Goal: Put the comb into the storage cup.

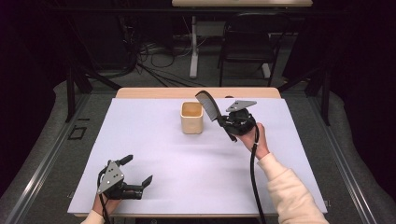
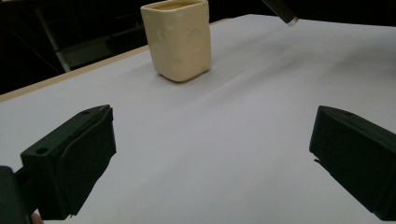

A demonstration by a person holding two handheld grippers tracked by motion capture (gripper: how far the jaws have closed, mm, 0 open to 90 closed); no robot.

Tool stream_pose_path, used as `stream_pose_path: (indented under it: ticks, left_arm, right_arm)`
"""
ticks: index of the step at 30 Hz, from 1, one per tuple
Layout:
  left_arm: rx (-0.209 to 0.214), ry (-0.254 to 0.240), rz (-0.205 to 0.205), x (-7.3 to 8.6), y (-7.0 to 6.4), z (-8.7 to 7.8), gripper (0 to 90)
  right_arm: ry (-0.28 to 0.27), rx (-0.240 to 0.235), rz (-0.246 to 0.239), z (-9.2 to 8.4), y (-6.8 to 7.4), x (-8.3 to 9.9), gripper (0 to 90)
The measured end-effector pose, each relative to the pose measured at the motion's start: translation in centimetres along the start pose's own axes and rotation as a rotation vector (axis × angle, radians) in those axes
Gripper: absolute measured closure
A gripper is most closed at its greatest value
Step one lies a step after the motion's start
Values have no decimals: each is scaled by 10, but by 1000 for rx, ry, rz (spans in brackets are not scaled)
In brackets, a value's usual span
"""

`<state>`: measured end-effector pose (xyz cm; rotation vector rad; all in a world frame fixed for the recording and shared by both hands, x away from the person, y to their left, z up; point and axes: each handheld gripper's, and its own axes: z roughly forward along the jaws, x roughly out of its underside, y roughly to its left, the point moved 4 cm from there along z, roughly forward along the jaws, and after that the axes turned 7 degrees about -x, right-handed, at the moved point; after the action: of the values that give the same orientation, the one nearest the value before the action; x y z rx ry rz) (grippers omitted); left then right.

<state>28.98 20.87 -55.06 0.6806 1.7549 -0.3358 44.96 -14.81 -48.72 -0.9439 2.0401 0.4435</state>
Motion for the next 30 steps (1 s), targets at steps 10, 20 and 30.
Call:
stream_pose_path:
  ticks: [10,20,30]
  left_arm:
    - [-1,-3,-2,0,0,0,6]
    - [0,-4,-3,0,0,0,6]
    - [2,-9,-3,-1,0,-1,6]
  right_arm:
    - [-8,13,7,2,-4,-4,717]
    - [-29,29,10,1,-8,-10,717]
    - [-48,35,15,5,-11,-15,717]
